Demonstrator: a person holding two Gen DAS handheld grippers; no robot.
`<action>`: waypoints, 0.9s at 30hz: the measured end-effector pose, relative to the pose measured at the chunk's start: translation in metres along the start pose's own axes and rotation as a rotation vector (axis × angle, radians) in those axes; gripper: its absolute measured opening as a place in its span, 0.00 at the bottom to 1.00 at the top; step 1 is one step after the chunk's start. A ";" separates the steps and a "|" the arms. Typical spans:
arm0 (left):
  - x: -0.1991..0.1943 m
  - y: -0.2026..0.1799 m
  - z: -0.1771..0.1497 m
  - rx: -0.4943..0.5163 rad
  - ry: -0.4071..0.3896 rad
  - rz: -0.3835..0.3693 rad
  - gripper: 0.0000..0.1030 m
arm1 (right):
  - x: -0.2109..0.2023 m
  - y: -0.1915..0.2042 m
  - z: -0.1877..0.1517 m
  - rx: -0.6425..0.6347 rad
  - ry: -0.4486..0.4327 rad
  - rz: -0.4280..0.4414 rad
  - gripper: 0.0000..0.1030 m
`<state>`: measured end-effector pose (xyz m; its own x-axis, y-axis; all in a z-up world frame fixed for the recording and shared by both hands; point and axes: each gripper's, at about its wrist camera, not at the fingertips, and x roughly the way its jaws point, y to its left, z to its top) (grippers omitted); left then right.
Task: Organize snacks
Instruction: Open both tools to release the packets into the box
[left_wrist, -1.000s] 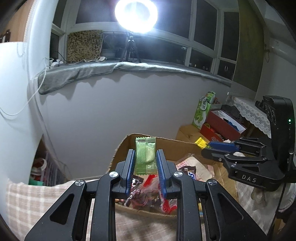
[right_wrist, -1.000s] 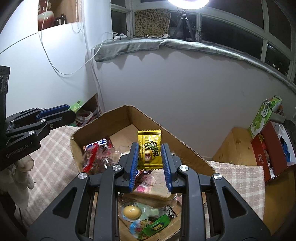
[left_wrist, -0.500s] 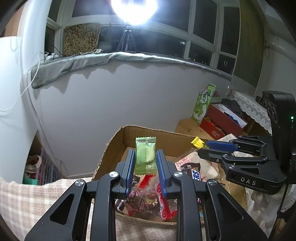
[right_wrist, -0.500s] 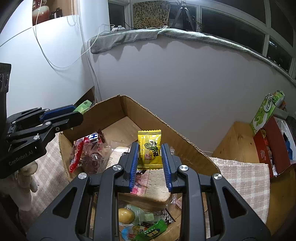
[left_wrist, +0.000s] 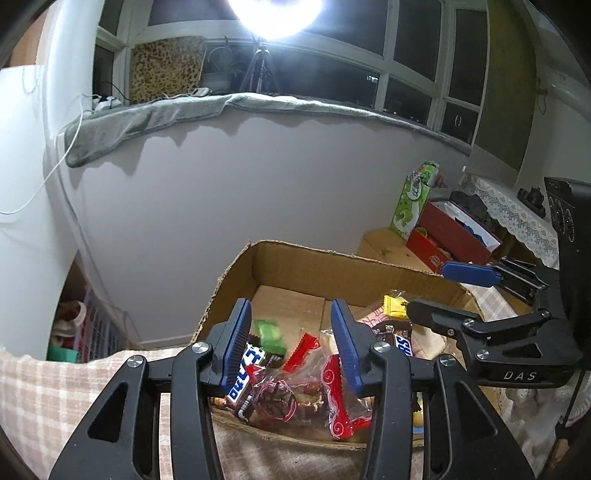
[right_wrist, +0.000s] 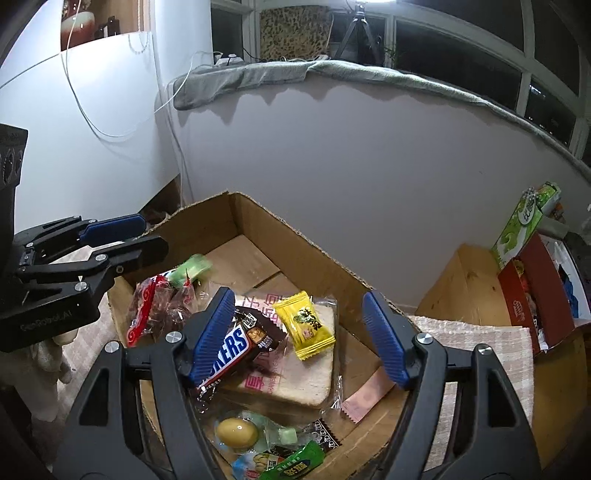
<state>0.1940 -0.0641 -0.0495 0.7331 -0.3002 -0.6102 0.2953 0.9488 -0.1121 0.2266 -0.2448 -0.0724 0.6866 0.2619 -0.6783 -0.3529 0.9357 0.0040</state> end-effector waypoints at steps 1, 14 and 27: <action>-0.002 0.000 0.000 0.000 -0.003 0.003 0.42 | -0.001 0.000 0.000 0.001 -0.001 0.000 0.72; -0.049 -0.012 0.004 0.014 -0.057 0.024 0.42 | -0.040 0.012 -0.003 -0.010 -0.023 -0.007 0.72; -0.107 -0.024 -0.009 0.014 -0.133 0.032 0.43 | -0.089 0.035 -0.015 -0.029 -0.066 -0.012 0.73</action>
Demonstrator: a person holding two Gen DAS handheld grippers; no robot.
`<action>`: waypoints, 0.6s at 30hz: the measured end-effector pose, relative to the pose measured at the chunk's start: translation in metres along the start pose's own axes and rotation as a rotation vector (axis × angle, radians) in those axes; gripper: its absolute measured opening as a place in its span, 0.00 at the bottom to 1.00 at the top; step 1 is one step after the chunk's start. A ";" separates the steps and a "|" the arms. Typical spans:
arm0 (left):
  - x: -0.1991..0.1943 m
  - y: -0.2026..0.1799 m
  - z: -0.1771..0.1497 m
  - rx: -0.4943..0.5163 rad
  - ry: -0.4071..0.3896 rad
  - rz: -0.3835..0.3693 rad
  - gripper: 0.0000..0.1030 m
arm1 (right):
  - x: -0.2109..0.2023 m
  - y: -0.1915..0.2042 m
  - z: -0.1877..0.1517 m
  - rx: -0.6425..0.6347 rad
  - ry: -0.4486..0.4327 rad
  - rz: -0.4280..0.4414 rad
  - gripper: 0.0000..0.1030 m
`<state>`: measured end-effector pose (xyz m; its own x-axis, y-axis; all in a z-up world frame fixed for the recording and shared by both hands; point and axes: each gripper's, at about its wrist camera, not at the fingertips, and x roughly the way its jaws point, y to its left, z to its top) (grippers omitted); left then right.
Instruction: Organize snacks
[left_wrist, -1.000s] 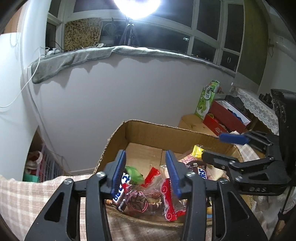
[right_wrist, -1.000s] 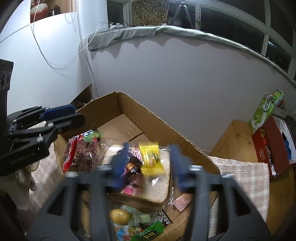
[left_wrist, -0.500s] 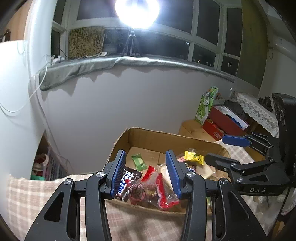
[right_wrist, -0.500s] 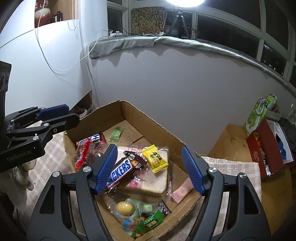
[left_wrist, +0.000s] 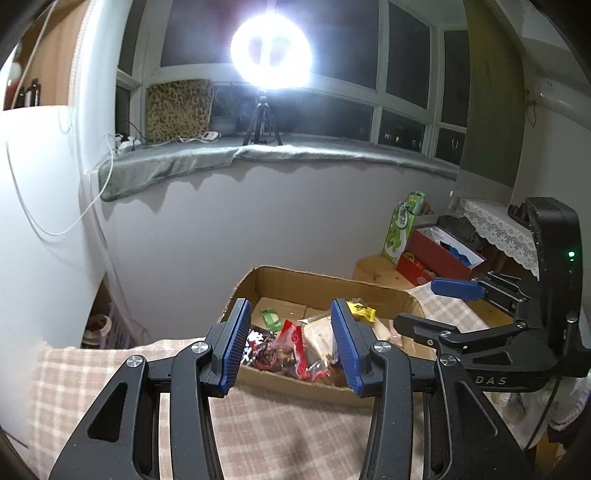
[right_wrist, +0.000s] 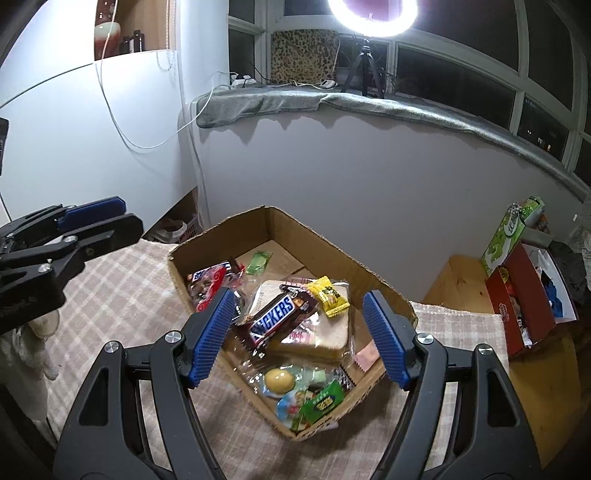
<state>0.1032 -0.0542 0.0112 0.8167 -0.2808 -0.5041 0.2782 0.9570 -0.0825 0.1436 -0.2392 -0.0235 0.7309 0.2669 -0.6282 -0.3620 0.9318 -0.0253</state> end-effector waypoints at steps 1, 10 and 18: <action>-0.005 -0.001 -0.002 0.000 -0.005 -0.001 0.43 | -0.002 0.001 -0.001 -0.003 -0.003 -0.002 0.73; -0.031 -0.002 -0.024 -0.018 -0.031 0.002 0.51 | -0.037 0.024 -0.019 -0.042 -0.063 -0.036 0.87; -0.041 0.000 -0.047 -0.015 -0.026 0.044 0.58 | -0.057 0.036 -0.040 -0.043 -0.084 -0.047 1.00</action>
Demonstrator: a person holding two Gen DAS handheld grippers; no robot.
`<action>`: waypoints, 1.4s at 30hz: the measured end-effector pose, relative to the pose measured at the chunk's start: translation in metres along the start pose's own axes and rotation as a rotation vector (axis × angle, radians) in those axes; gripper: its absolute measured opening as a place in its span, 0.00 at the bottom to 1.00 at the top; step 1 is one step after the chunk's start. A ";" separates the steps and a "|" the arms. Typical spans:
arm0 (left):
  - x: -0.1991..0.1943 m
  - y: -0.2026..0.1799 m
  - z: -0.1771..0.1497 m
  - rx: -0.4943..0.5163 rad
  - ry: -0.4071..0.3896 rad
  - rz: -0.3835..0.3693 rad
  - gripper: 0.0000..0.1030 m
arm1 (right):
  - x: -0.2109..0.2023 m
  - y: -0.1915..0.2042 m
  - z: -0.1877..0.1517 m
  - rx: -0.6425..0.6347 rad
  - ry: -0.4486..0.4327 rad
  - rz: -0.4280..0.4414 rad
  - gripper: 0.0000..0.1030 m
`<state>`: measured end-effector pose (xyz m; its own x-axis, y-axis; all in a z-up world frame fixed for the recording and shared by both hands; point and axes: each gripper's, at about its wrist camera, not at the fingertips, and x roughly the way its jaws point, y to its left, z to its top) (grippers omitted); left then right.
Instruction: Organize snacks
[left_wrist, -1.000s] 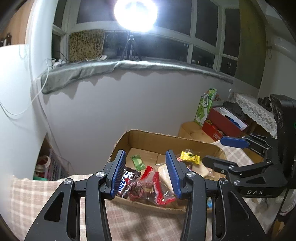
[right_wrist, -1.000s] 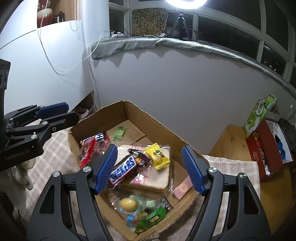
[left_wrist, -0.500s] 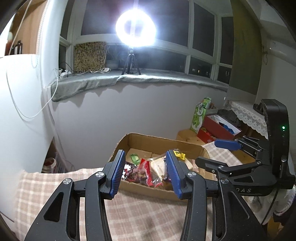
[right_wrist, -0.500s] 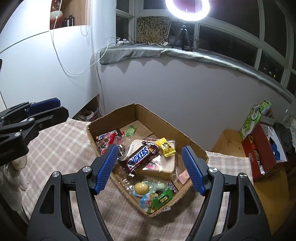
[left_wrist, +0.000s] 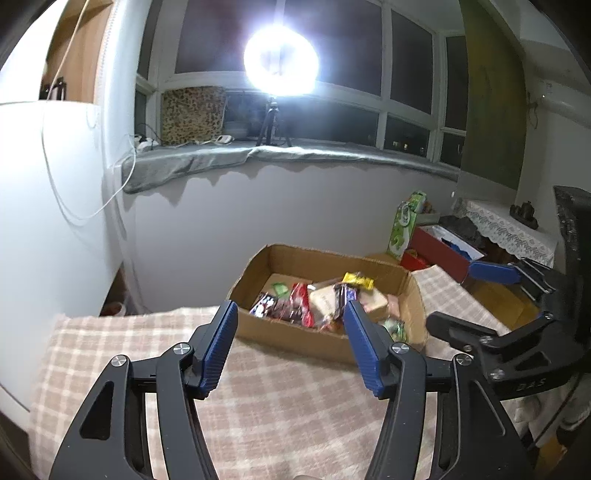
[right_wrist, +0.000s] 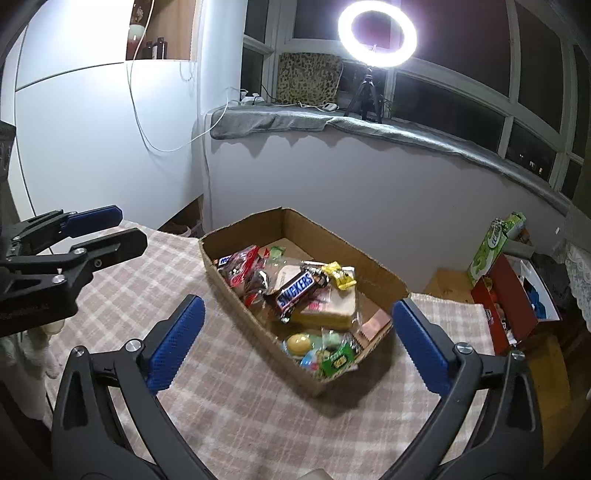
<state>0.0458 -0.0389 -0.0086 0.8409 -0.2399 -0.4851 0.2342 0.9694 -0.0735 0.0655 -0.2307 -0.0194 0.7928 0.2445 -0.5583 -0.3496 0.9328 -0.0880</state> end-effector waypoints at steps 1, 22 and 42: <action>-0.001 0.001 -0.002 -0.004 0.003 0.002 0.58 | -0.002 0.001 -0.003 -0.002 -0.001 -0.002 1.00; -0.005 -0.007 -0.011 0.009 0.016 0.029 0.62 | -0.017 0.008 -0.026 0.025 -0.006 -0.029 1.00; -0.002 -0.006 -0.013 0.009 0.029 0.063 0.67 | -0.013 0.011 -0.030 0.034 0.007 -0.037 1.00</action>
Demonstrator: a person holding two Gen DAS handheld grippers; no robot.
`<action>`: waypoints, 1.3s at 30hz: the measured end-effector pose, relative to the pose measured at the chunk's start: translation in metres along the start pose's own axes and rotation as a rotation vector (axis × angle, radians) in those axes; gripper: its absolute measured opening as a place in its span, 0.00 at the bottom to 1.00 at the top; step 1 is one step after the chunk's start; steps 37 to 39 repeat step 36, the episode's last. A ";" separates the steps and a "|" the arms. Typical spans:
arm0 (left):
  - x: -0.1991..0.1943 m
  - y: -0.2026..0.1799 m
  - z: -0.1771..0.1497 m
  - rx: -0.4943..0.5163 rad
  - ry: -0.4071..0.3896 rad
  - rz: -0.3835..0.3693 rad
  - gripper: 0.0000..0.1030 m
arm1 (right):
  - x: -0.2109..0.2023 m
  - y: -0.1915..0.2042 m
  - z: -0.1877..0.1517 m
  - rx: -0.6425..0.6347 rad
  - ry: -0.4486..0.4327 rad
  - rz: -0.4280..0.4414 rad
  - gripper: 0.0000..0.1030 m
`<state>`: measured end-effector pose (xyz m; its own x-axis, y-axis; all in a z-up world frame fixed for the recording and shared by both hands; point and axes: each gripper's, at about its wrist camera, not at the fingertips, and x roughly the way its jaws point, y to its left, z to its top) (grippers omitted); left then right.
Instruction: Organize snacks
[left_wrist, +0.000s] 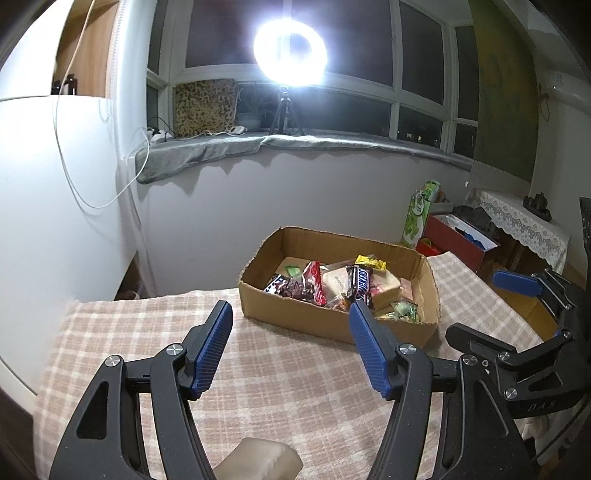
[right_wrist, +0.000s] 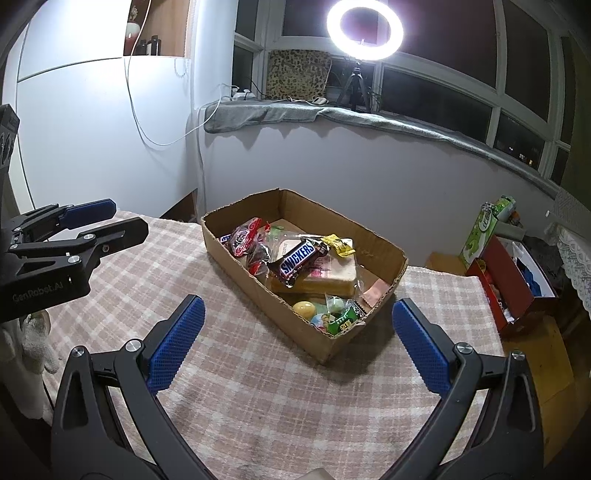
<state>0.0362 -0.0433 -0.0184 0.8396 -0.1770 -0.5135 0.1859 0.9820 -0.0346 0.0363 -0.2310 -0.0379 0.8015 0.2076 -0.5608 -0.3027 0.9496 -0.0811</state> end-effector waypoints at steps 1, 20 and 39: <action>0.000 -0.001 0.000 0.001 0.001 -0.001 0.72 | 0.000 0.000 -0.001 0.004 0.000 -0.002 1.00; 0.000 -0.005 -0.001 0.006 0.004 -0.009 0.73 | 0.001 -0.004 -0.007 0.045 0.008 -0.025 1.00; -0.001 -0.011 -0.004 0.040 -0.012 -0.006 0.73 | 0.004 -0.006 -0.011 0.063 0.022 -0.040 1.00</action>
